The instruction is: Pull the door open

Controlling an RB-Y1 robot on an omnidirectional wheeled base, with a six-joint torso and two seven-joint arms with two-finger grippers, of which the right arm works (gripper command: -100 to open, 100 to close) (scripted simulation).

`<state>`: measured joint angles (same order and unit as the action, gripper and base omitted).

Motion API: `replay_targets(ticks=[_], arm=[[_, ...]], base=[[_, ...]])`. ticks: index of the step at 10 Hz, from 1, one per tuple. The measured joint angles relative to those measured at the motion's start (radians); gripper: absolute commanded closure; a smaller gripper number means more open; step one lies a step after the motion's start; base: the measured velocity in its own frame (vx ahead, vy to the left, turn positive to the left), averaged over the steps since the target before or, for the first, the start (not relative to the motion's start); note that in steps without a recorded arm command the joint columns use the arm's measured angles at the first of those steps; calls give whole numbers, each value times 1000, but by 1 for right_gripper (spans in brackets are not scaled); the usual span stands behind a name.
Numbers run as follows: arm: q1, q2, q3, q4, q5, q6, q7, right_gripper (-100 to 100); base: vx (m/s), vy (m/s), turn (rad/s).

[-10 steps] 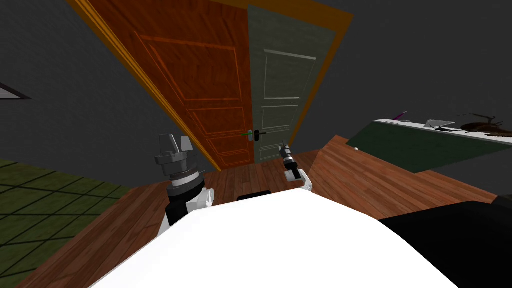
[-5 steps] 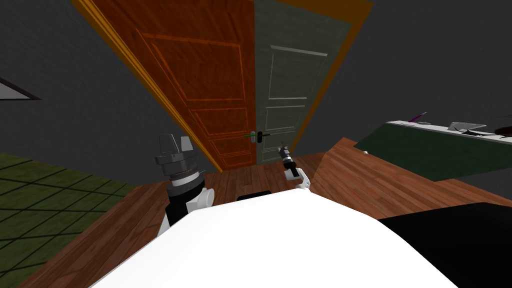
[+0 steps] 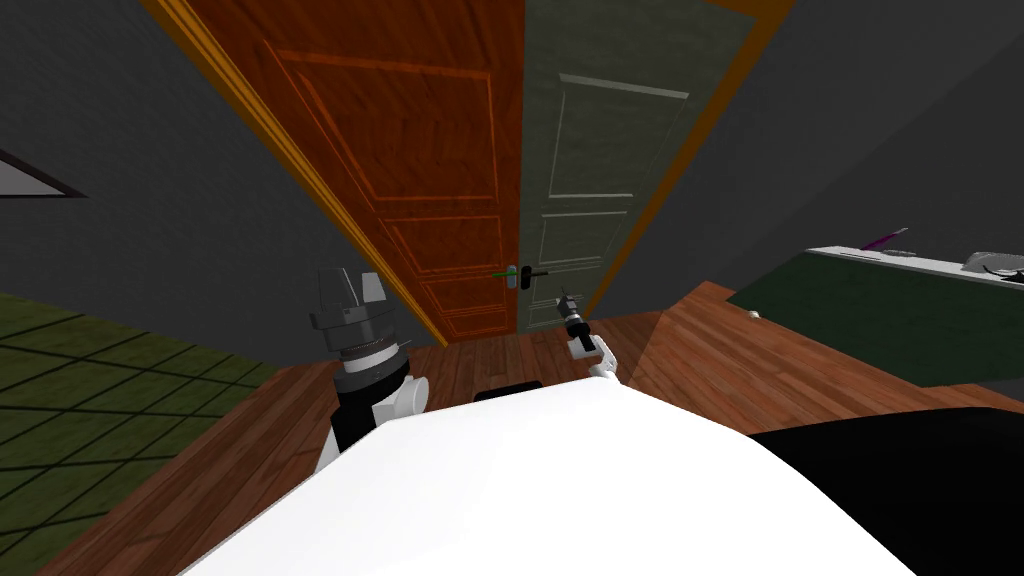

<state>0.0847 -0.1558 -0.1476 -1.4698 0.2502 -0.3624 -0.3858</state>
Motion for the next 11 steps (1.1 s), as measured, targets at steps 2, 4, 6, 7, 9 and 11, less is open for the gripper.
replay_targets(ticks=[2, 4, 6, 7, 9, 11], arm=[[-21, -1, -6, 42, 9, 3, -9, -100], [-40, -7, -13, 89, 19, 7, -23, -100], [-63, -8, -19, 130, 30, 19, -36, -100], [-72, -5, -23, 156, 36, 18, -38, -100], [-94, -14, -30, 201, 44, 23, -53, -100], [-115, -20, -37, 248, 53, 25, -67, -100]], base=[[120, 14, 76], [129, 2, 76], [135, -1, 66], [142, -4, 69], [126, 4, 61], [105, 11, 52]])
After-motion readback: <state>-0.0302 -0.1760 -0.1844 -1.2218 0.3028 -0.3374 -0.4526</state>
